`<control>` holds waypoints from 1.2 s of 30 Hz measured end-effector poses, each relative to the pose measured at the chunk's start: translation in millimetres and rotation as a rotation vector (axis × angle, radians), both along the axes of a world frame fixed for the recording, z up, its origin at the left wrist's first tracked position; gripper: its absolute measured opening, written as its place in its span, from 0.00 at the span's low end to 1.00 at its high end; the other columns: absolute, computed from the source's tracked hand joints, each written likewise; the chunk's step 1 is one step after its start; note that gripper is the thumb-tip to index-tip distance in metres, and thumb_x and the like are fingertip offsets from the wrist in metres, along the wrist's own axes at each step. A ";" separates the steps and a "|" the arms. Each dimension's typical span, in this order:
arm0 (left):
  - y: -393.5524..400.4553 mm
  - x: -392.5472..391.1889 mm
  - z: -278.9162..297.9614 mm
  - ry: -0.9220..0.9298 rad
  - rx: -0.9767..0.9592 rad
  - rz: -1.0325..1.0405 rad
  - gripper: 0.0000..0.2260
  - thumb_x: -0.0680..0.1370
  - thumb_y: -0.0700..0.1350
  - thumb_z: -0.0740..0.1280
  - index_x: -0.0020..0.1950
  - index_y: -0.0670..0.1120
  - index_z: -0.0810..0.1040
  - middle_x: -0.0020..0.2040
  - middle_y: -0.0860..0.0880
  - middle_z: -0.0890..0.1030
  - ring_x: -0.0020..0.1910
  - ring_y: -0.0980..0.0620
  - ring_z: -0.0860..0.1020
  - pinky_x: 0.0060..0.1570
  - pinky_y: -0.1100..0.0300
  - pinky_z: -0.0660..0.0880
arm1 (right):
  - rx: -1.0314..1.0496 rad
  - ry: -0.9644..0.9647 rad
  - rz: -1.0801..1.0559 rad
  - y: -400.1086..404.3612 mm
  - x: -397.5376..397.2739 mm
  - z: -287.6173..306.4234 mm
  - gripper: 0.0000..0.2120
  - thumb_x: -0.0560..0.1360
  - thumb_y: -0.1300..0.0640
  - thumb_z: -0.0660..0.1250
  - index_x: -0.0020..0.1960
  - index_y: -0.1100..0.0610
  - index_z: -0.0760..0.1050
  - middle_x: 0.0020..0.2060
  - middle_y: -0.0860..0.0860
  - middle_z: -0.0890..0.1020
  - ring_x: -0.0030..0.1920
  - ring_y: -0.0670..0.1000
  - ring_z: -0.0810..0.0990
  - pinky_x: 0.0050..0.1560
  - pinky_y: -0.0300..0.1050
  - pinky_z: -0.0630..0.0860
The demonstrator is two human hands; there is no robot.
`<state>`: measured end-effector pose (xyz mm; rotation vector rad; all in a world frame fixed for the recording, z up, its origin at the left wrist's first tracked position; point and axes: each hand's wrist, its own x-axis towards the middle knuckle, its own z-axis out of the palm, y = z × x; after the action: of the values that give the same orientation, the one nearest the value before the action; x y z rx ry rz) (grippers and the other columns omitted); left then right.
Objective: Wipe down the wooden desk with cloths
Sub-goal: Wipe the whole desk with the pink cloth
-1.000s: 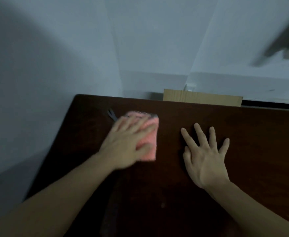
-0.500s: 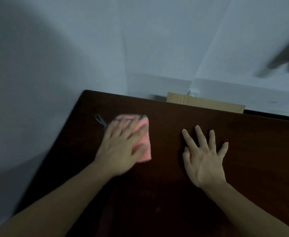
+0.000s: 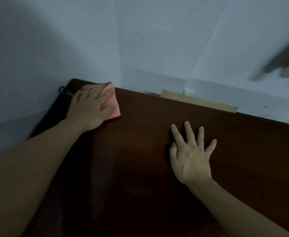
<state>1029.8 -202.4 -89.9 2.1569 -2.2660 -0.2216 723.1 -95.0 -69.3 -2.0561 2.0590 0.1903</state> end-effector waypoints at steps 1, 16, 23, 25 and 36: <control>-2.7 0.1 -0.7 0.000 0.005 0.025 0.36 0.75 0.70 0.37 0.82 0.63 0.44 0.84 0.54 0.49 0.81 0.44 0.50 0.78 0.44 0.46 | 0.002 -0.008 0.000 0.0 0.0 0.6 0.30 0.79 0.40 0.34 0.81 0.40 0.39 0.82 0.50 0.41 0.80 0.64 0.36 0.74 0.75 0.38; 84.4 26.7 7.5 -0.019 0.037 -0.331 0.30 0.80 0.69 0.42 0.82 0.64 0.43 0.83 0.58 0.46 0.82 0.48 0.48 0.77 0.46 0.47 | 0.011 -0.011 0.001 -0.2 1.0 4.6 0.29 0.83 0.43 0.42 0.82 0.41 0.39 0.82 0.51 0.41 0.80 0.65 0.36 0.74 0.76 0.40; -5.0 56.0 -3.8 0.009 -0.032 -0.139 0.31 0.77 0.73 0.36 0.79 0.69 0.39 0.83 0.57 0.50 0.81 0.45 0.52 0.78 0.42 0.50 | -0.022 -0.031 0.005 -0.2 0.4 0.5 0.28 0.83 0.43 0.43 0.82 0.41 0.41 0.82 0.51 0.42 0.80 0.64 0.36 0.74 0.76 0.38; -5.6 54.9 -3.1 0.008 -0.020 -0.116 0.31 0.77 0.73 0.35 0.80 0.68 0.39 0.83 0.56 0.51 0.81 0.44 0.52 0.78 0.42 0.50 | -0.029 -0.038 0.007 -0.8 1.4 1.2 0.28 0.83 0.43 0.43 0.82 0.41 0.41 0.82 0.50 0.42 0.80 0.64 0.36 0.74 0.76 0.38; 157.3 34.0 4.6 -0.006 0.020 -0.242 0.27 0.83 0.67 0.43 0.82 0.64 0.47 0.83 0.58 0.47 0.82 0.52 0.46 0.79 0.48 0.44 | -0.022 -0.013 -0.002 0.1 2.0 0.2 0.28 0.83 0.43 0.43 0.82 0.41 0.42 0.82 0.51 0.43 0.80 0.65 0.38 0.74 0.76 0.41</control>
<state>1063.8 -45.1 -85.3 1.8890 -2.5366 -0.2392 725.1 -94.9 -69.1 -2.0621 2.0647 0.1533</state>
